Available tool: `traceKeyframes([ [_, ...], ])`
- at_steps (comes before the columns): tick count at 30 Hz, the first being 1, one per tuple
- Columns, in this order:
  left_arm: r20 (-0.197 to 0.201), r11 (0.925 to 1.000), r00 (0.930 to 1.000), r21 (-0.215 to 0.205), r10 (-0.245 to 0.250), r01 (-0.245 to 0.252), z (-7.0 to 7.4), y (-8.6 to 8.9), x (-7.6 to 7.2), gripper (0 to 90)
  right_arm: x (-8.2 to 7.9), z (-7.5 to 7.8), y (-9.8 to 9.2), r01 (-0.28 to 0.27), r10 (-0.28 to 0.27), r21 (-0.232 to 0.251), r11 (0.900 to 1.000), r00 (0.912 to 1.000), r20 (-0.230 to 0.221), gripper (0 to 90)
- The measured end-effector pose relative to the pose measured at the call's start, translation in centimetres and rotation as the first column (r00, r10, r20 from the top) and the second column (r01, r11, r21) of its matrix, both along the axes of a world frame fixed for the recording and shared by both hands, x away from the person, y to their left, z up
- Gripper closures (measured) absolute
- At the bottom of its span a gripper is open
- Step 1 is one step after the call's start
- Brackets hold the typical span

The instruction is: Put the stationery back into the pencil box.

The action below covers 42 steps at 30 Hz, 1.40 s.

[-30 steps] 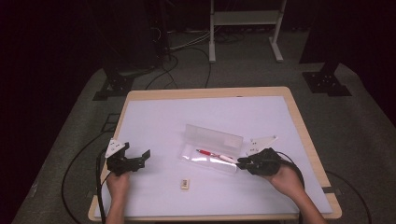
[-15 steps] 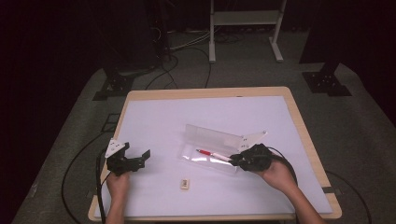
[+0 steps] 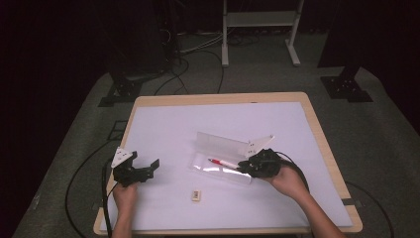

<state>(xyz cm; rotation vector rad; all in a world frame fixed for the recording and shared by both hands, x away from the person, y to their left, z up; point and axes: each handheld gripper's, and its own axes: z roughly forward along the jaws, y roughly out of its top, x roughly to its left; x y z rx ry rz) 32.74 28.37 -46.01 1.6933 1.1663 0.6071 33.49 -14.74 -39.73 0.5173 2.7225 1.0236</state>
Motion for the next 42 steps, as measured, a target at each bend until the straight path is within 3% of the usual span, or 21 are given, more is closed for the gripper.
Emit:
traceKeyframes([
  [23, 0.001, 1.0000, 1.0000, -0.006, 0.001, -0.001, 0.0, 0.1, 0.0, 0.0, 1.4, 0.1, 2.3, -0.032, 0.032, -0.031, 0.999, 0.9995, -0.003, 77.8],
  [42, 0.002, 1.0000, 1.0000, -0.009, 0.002, -0.002, 0.0, 0.1, 0.0, 0.0, 3.1, -1.9, 4.2, -0.054, 0.051, -0.078, 0.996, 0.9977, -0.045, 77.8],
])
